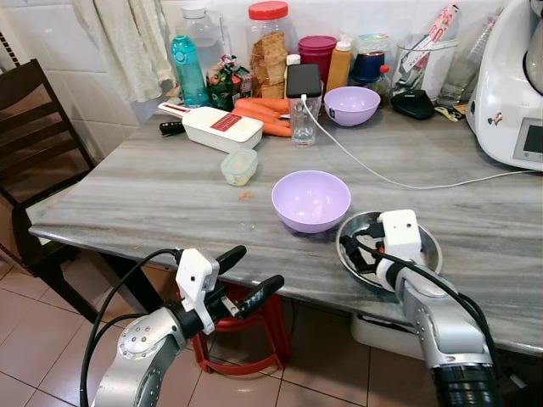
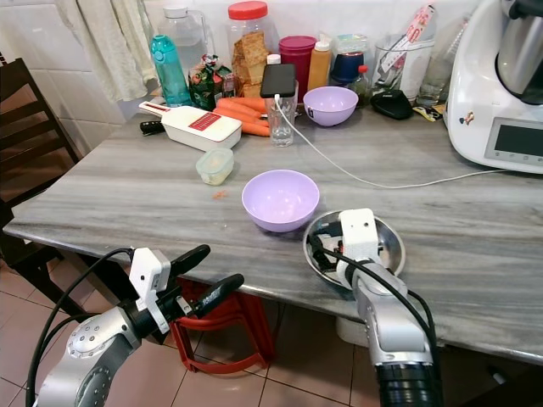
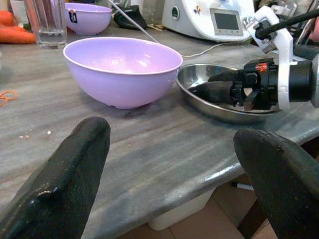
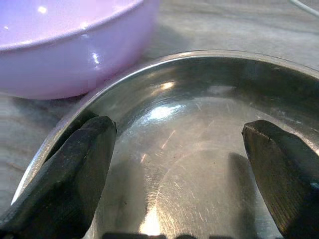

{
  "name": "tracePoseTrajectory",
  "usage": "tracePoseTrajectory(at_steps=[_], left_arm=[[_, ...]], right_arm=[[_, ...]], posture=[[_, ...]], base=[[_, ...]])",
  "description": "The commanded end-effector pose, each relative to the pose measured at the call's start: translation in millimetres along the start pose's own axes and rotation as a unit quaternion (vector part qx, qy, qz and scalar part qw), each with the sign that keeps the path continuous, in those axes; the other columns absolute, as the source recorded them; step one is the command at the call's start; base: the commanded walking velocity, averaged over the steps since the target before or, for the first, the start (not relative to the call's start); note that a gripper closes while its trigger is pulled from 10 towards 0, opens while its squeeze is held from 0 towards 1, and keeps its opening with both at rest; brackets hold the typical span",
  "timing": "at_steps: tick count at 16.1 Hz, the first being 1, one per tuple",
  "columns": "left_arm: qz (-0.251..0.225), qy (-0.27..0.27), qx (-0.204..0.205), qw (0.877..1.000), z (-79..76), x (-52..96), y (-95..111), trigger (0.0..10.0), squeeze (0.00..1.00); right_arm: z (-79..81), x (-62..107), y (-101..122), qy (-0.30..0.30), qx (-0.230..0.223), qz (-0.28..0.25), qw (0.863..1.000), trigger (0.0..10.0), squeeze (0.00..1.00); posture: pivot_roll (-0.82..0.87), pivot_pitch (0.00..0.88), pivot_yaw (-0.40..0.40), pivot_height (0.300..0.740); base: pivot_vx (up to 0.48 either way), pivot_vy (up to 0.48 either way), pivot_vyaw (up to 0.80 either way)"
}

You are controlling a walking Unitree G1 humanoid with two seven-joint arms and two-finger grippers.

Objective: Setting the table

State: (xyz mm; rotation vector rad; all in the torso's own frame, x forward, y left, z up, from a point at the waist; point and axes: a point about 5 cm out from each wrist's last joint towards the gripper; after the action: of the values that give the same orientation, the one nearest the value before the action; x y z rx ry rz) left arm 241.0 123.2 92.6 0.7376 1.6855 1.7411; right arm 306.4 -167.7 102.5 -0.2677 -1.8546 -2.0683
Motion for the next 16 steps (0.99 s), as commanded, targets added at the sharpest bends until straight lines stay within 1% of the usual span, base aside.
tracePoseTrajectory(at_steps=[1, 6, 8, 9, 10, 11, 12, 14, 15, 16], left_arm=[[0.003, -0.001, -0.011, 1.0, 0.0, -0.2, 3, 10.0, 0.0], [0.001, 0.0, -0.013, 1.0, 0.8, -1.0, 4, 10.0, 0.0], [0.001, 0.003, -0.011, 1.0, 1.1, -0.1, 4, 10.0, 0.0], [0.001, 0.005, -0.009, 1.0, 1.2, 1.0, 3, 10.0, 0.0], [0.0, 0.012, -0.003, 1.0, 1.8, 2.1, 2, 10.0, 0.0], [-0.001, 0.014, -0.002, 1.0, 2.2, 2.6, 2, 10.0, 0.0], [-0.006, 0.024, 0.003, 1.0, 3.9, 4.0, 2, 10.0, 0.0], [-0.01, 0.036, 0.003, 0.999, 6.0, 5.0, 2, 10.0, 0.0], [-0.015, 0.057, 0.004, 0.998, 9.4, 6.3, 2, 10.0, 0.0], [-0.037, 0.118, 0.036, 0.992, 18.8, 8.9, 3, 10.0, 0.0]], right_arm=[[6.3, -3.7, 2, 0.012, -0.002, -0.003, 1.0, 10.0, 0.0], [13.9, -5.0, 2, 0.029, -0.012, -0.009, 0.999, 10.0, 0.0], [8.3, 1.5, 4, 0.023, -0.03, -0.032, 0.999, 10.0, 0.0], [1.9, 9.7, 7, 0.008, -0.044, -0.065, 0.997, 10.0, 0.0], [-1.6, 19.9, 15, 0.0, -0.056, -0.117, 0.992, 10.0, 0.0], [-1.9, 24.1, 18, 0.0, -0.058, -0.137, 0.989, 10.0, 0.0], [-4.2, 35.7, 22, -0.015, -0.052, -0.176, 0.983, 10.0, 0.0], [-5.9, 40.8, 23, -0.03, -0.046, -0.189, 0.981, 10.0, 0.0], [-7.3, 45.7, 26, -0.048, -0.036, -0.211, 0.976, 10.0, 0.0], [-8.3, 52.2, 35, -0.065, 0.002, -0.25, 0.966, 10.0, 0.0]], posture=[[-0.08, 0.0, 0.068, 0.74], [-0.08, 0.0, 0.069, 0.74], [-0.09, 0.0, 0.069, 0.74], [-0.09, 0.0, 0.067, 0.74], [-0.09, 0.0, 0.066, 0.74], [-0.1, 0.0, 0.068, 0.74], [-0.1, 0.0, 0.071, 0.74], [-0.11, 0.0, 0.077, 0.74], [-0.11, 0.0, 0.081, 0.74], [-0.12, 0.0, 0.087, 0.74]], base=[[0.0, 0.0, 0.0], [0.0, 0.0, 0.0], [0.0, 0.0, 0.0], [0.0, 0.0, 0.0], [0.0, 0.0, 0.0], [0.0, 0.0, 0.0], [0.0, 0.0, 0.0], [0.0, 0.0, 0.0], [0.0, 0.0, 0.0], [0.0, 0.0, 0.0]])
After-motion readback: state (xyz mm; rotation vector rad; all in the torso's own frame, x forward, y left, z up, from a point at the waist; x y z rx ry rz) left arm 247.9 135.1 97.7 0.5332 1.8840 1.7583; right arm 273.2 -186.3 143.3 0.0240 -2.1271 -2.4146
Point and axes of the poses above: a point about 5 cm out from each wrist's last joint towards the gripper, its own x axis pointing back from the gripper into the wrist, its own y axis along the axis of the wrist's last joint, z = x × y, and after that the axes turned 10 degrees about -x, right-handed
